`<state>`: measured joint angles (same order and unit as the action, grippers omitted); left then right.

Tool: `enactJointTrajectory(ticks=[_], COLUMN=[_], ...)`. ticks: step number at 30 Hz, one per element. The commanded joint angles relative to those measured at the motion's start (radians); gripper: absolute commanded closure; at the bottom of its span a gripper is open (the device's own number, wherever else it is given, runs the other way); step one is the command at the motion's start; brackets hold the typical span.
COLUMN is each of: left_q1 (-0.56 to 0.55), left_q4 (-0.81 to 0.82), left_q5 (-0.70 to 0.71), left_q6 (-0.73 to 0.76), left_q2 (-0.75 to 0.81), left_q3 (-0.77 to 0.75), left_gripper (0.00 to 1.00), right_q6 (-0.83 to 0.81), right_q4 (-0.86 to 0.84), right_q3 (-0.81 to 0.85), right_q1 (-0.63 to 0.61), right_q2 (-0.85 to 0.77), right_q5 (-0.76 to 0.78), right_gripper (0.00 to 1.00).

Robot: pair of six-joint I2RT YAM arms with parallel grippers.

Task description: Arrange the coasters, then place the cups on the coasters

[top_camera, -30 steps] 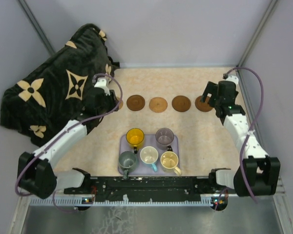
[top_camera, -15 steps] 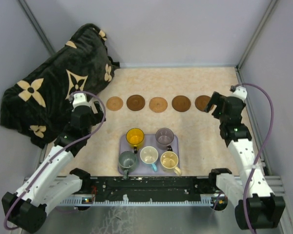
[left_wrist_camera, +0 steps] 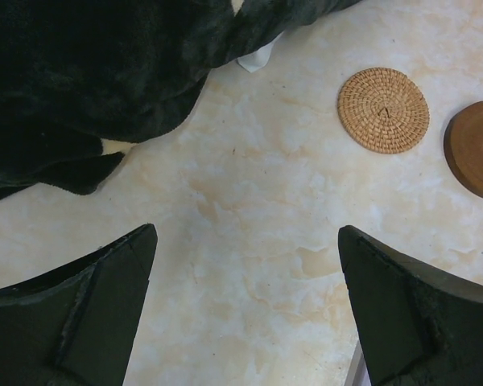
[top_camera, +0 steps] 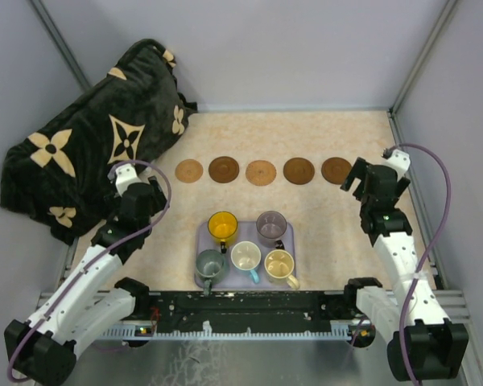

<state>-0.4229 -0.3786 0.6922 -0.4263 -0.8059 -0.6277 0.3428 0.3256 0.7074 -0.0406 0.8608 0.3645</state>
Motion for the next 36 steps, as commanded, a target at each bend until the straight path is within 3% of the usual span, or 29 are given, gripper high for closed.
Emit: enactJointTrajectory(ticks=[1,10,15,20,26,36], left_q1=[0.004,0.004,0.003,0.003,0.002,-0.072], left_q4=[-0.024,-0.148,-0.160,-0.153,-0.110,-0.121], left_q5=[0.009,-0.087,-0.136,-0.223,-0.352,-0.383], left_q6=[-0.044,-0.138,-0.085,-0.068,-0.065,-0.071], left_q2=[0.018,0.099,0.155,0.157,0.100,0.054], left_q3=[-0.002,0.001,0.021,0.016,0.009,0.002], left_gripper=[0.00,0.00,0.00,0.00,0.00,0.00], right_q6=[0.021,0.009,-0.025,-0.063,-0.024,0.130], right_q4=[-0.024,0.034,0.111,0.204,0.301,0.372], right_q3=[0.034,0.036,0.060,0.089,0.111,0.111], right_q1=[0.004,0.004,0.004,-0.014,-0.260,-0.538], right_q2=[-0.015,-0.051,-0.076,-0.081,-0.110,-0.071], right_q5=[0.036,-0.076,-0.117,-0.182,-0.028,-0.054], right_gripper=[0.01,0.01,0.02,0.11,0.13,0.24])
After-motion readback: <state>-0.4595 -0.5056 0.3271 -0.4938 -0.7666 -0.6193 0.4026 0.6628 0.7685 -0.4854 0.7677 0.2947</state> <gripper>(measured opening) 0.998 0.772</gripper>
